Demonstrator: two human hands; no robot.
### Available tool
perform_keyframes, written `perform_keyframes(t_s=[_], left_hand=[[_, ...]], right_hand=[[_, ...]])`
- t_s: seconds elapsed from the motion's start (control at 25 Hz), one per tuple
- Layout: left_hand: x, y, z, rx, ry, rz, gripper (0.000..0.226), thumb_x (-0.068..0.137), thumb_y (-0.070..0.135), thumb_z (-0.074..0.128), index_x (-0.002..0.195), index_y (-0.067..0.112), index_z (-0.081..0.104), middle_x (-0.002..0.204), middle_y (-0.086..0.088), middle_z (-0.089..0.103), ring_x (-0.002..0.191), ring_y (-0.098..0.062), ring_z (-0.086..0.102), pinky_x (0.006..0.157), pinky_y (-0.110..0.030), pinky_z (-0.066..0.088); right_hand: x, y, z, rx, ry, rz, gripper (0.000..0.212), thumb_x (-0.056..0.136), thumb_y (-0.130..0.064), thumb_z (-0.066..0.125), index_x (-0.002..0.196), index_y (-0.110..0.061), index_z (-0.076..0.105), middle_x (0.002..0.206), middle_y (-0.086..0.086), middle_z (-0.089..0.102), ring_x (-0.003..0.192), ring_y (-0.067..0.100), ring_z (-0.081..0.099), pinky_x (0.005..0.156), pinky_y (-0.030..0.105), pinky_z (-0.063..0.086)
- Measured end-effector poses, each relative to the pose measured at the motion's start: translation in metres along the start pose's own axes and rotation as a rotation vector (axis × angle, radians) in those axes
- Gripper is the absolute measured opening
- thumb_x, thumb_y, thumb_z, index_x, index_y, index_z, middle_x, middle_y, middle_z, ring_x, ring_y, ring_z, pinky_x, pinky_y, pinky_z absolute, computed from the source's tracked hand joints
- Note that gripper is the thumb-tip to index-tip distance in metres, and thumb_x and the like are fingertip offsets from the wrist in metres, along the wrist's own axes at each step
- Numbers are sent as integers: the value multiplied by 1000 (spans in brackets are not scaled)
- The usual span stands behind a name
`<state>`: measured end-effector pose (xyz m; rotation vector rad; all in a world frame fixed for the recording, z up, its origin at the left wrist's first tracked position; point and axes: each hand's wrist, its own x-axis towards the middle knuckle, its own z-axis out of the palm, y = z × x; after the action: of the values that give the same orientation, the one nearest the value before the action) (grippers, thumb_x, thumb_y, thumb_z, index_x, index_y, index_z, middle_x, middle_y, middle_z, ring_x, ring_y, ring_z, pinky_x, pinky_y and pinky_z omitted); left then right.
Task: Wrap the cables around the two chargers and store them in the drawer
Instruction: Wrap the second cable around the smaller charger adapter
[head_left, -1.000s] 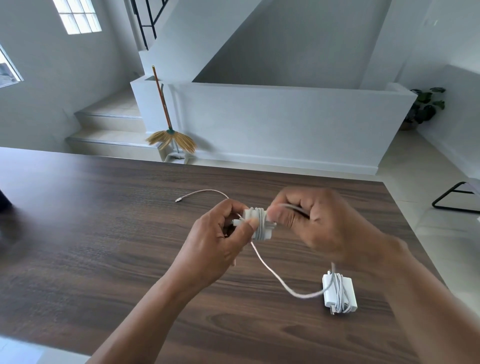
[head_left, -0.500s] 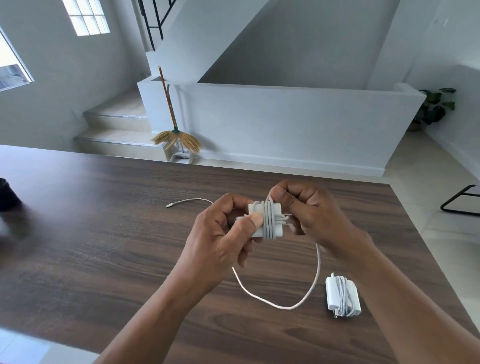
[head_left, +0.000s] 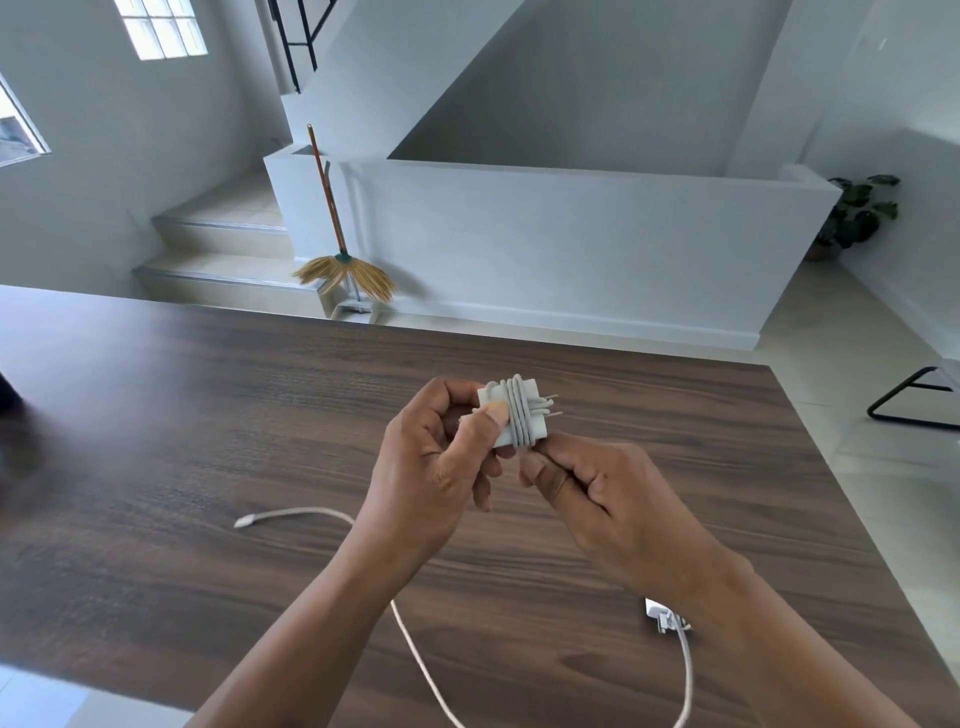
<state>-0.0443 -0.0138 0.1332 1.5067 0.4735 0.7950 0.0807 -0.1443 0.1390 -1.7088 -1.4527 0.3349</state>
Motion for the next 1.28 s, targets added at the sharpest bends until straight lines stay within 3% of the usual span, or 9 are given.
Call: perform_keyframes(t_s=[0.16, 0.28, 0.4, 0.6, 0.72, 0.8, 1.0, 1.16, 1.28], left_hand=[[-3, 1, -3, 101, -35, 48, 38, 88, 47, 65, 103, 13, 68, 73, -5, 73, 56, -18, 63, 45, -37, 54], [-4, 0, -7, 178, -10, 65, 24, 95, 41, 66, 101, 18, 68, 72, -3, 73, 54, -18, 62, 46, -38, 55], [-5, -1, -11, 258, 0, 76, 10, 100, 30, 65, 99, 20, 67, 68, 0, 72, 49, -12, 61, 45, -33, 52], [-11, 2, -17, 311, -85, 69, 8, 100, 26, 66, 96, 19, 68, 64, 2, 70, 45, -5, 58, 46, -31, 50], [-20, 10, -16, 224, -144, 61, 13, 96, 33, 67, 96, 20, 70, 66, -3, 71, 48, -11, 59, 46, -34, 51], [-23, 17, -16, 169, -140, 86, 21, 91, 40, 66, 97, 20, 71, 65, -3, 69, 48, -16, 58, 45, -33, 51], [-19, 18, -22, 135, -89, 118, 25, 89, 41, 64, 97, 18, 70, 64, -5, 69, 49, -22, 57, 43, -36, 51], [-16, 17, -23, 43, -72, 104, 30, 89, 38, 67, 101, 11, 69, 67, -8, 70, 52, -22, 59, 42, -35, 51], [-4, 14, -27, 13, -30, 79, 38, 88, 38, 69, 105, 4, 66, 71, -15, 72, 53, -21, 60, 42, -32, 50]], right_hand=[[-6, -4, -11, -74, -77, -6, 27, 107, -34, 51, 83, -43, 58, 56, -16, 48, 45, 7, 38, 44, 24, 31], [-8, -10, -17, -113, -154, -9, 24, 107, -33, 52, 85, -30, 61, 54, -12, 44, 46, 8, 36, 45, 35, 35], [-3, -23, -27, -150, -217, -16, 35, 105, -34, 55, 72, -22, 52, 53, -13, 44, 45, 7, 39, 44, 25, 32], [28, -44, -58, -212, -197, -59, 25, 101, -37, 61, 80, -24, 67, 57, -8, 60, 47, 11, 50, 47, 29, 41], [52, -35, -66, -89, -130, -59, 20, 99, -33, 64, 82, -23, 70, 54, -15, 59, 47, 5, 51, 50, 16, 41], [62, -21, -62, 39, -98, -59, 25, 97, -35, 62, 83, -18, 73, 54, -2, 53, 48, 9, 45, 50, 21, 40], [61, 5, -22, 384, -74, 38, 25, 102, -27, 57, 83, -20, 71, 67, 33, 47, 49, 38, 33, 46, 30, 37], [43, 16, 11, 420, -125, 146, 42, 106, -9, 53, 76, -29, 72, 59, 11, 44, 47, 21, 32, 43, 27, 32], [20, 21, 30, 308, -162, 105, 27, 107, -23, 53, 85, -20, 69, 59, -1, 41, 50, 19, 33, 48, 34, 31]])
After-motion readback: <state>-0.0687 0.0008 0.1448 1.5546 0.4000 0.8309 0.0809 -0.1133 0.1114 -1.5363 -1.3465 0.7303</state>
